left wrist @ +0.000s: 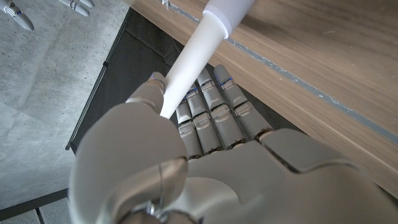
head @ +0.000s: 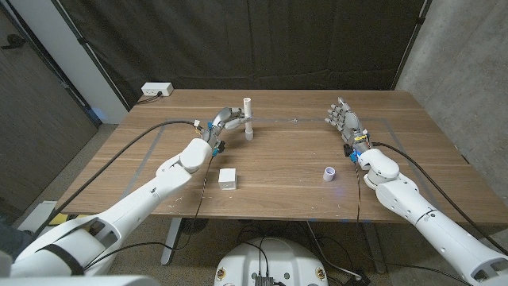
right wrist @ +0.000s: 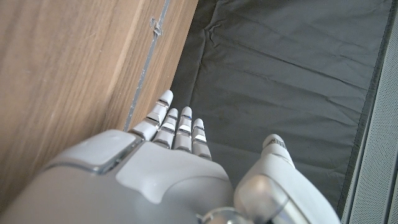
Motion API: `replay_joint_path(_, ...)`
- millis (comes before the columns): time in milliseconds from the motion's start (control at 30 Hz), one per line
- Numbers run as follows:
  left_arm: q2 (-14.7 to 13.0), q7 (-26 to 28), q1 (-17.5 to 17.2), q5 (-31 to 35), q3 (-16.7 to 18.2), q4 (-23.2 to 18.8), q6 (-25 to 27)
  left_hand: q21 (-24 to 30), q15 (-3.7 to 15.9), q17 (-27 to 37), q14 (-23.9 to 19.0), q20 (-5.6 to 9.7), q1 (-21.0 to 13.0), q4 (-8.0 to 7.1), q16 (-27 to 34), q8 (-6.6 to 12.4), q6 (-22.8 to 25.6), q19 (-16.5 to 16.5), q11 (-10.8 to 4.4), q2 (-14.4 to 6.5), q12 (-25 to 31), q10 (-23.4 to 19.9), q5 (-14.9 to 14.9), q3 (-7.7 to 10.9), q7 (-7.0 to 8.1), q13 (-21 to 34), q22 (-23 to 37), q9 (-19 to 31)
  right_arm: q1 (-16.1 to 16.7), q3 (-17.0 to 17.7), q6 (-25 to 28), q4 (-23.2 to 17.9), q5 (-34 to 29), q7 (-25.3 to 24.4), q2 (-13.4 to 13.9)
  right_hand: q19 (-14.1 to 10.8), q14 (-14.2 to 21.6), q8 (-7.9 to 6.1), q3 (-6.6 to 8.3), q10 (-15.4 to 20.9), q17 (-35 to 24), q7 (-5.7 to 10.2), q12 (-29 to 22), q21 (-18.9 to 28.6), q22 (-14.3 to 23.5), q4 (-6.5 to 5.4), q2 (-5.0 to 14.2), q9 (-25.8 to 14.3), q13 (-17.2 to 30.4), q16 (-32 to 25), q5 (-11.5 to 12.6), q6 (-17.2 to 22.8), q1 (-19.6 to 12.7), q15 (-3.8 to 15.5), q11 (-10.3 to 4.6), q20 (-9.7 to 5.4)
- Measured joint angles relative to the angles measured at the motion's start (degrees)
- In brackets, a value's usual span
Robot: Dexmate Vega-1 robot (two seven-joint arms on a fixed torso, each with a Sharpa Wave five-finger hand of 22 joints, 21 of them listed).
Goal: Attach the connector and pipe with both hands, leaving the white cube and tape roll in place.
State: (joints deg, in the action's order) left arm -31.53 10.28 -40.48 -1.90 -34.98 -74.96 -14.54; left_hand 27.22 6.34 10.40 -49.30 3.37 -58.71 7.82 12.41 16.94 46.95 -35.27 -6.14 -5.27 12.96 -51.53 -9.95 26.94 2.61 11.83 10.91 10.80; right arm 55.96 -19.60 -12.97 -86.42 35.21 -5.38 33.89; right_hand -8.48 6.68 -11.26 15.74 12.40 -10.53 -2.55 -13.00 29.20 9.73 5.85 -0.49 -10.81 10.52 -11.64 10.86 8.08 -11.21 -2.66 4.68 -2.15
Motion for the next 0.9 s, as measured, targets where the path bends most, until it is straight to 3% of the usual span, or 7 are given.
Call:
replay_joint_path(233,-0.13,-0.33,-0.03,-0.01,-0.17,-0.73,1.91,0.1,0.12,0.22,-1.63,-0.01,-0.02,-0.47,0.25,-0.09,0.06,-0.11,0.41,0.02,-0.33,-1.11,0.04,0.48,0.04,0.03,0.0,0.28,0.06,0.06,0.0,-0.01,0.04,0.01,0.03,-0.2,0.0,0.0,-0.18,0.0,0.0,0.0,0.0,-0.45,0.0,0.18,0.0,0.0,0.0,0.0,0.0,0.0,0.0,0.0,0.0,0.2)
replay_joint_path(500,0.23,1.12,-0.62,-0.3,0.13,-1.45,3.27,1.61,1.15,0.18,-5.49,0.34,0.3,-0.63,1.12,-0.22,2.43,-3.04,0.5,-0.3,0.27,-4.03,0.35,0.78,-0.87,0.16,0.01,0.28,0.03,0.13,-0.03,-0.17,-0.21,-0.09,0.41,-0.2,0.04,0.0,0.0,0.31,0.05,-0.13,0.0,-0.45,0.0,0.32,0.64,0.01,0.0,0.22,0.0,0.83,-0.69,0.04,0.31,0.2)
replay_joint_path(733,0.48,2.65,-0.96,-0.3,0.44,-1.86,3.4,2.05,1.06,0.1,-6.01,0.31,0.53,-0.62,1.32,-0.31,2.42,-3.63,0.62,-0.52,0.26,-4.52,-0.02,0.79,-1.48,0.57,0.01,0.55,1.53,0.87,0.22,-2.84,-1.78,-1.99,1.94,-1.74,1.66,-1.47,1.13,2.36,0.14,0.66,-0.45,-1.3,0.0,1.77,1.51,-0.07,0.0,0.23,0.0,4.98,-3.6,1.26,-1.16,-0.13)
replay_joint_path(900,0.46,3.24,-1.18,-0.3,0.7,-2.46,3.36,2.05,1.12,0.1,-6.31,0.61,0.53,-0.62,1.32,-0.32,2.18,-3.94,0.63,-0.52,0.2,-4.53,-0.25,0.79,-1.73,0.85,0.01,0.55,3.28,1.56,0.63,-5.42,-3.18,-3.8,3.3,-2.26,2.15,-1.5,1.82,3.29,0.4,1.03,-0.45,-1.78,0.0,2.97,1.9,-0.28,0.0,0.23,0.0,5.36,-5.98,1.76,-1.63,-0.01)
